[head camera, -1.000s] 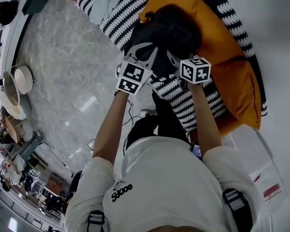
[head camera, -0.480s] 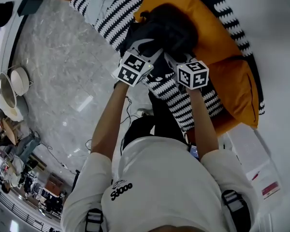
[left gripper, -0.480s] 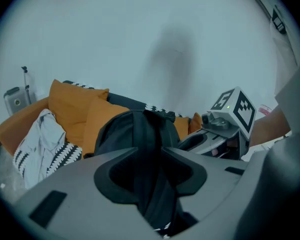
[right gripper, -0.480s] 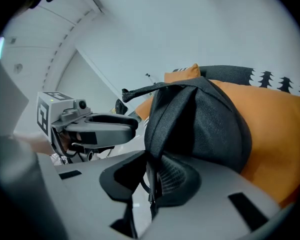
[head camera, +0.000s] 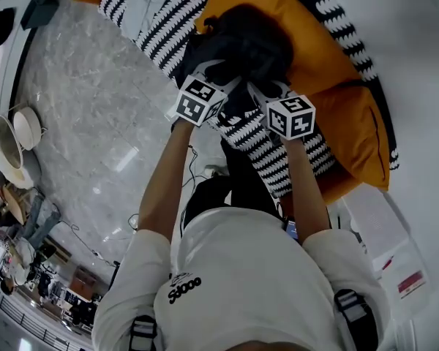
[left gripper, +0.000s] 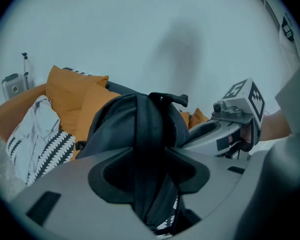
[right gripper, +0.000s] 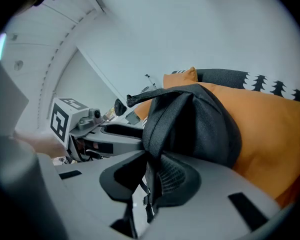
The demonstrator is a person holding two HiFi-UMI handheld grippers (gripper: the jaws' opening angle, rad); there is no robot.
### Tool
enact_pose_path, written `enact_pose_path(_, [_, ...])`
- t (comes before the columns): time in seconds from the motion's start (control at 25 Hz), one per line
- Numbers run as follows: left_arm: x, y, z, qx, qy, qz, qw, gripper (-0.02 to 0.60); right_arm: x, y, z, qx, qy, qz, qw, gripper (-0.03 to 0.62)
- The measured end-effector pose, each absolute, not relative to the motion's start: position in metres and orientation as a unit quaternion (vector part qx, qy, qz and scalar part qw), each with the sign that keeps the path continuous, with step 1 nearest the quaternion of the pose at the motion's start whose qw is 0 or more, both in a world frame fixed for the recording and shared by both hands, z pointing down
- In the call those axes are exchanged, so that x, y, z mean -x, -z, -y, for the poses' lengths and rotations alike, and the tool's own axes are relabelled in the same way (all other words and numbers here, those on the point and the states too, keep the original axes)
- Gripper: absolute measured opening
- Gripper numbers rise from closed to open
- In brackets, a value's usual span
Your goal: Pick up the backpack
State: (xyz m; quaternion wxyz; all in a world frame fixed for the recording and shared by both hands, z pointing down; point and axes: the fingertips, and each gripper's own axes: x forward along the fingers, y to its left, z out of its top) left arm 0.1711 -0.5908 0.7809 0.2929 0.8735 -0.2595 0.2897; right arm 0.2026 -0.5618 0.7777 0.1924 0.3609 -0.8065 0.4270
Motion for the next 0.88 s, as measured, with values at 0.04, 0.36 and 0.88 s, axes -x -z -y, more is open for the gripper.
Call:
enact_pose_path(0.04, [-0.173, -0.784, 0.589, -0.873, -0.291, 0.255, 0.296, 0.198, -0.204, -0.779, 0.561, -0.361, -0.426, 0.807, 0.194, 0.086])
enact_pose_path(0.36, [-0.183, -0.808, 0.591, -0.864, -0.307, 0.256, 0.305, 0.225, -0.214, -0.787, 0.56, -0.362, -0.431, 0.802, 0.199, 0.086])
enact_pose_path(0.88, [-0.185, -0.823, 0.598, -0.861, -0.332, 0.265, 0.28, 0.202, -0.22, -0.796, 0.562, -0.374, -0.427, 0.795, 0.214, 0.081])
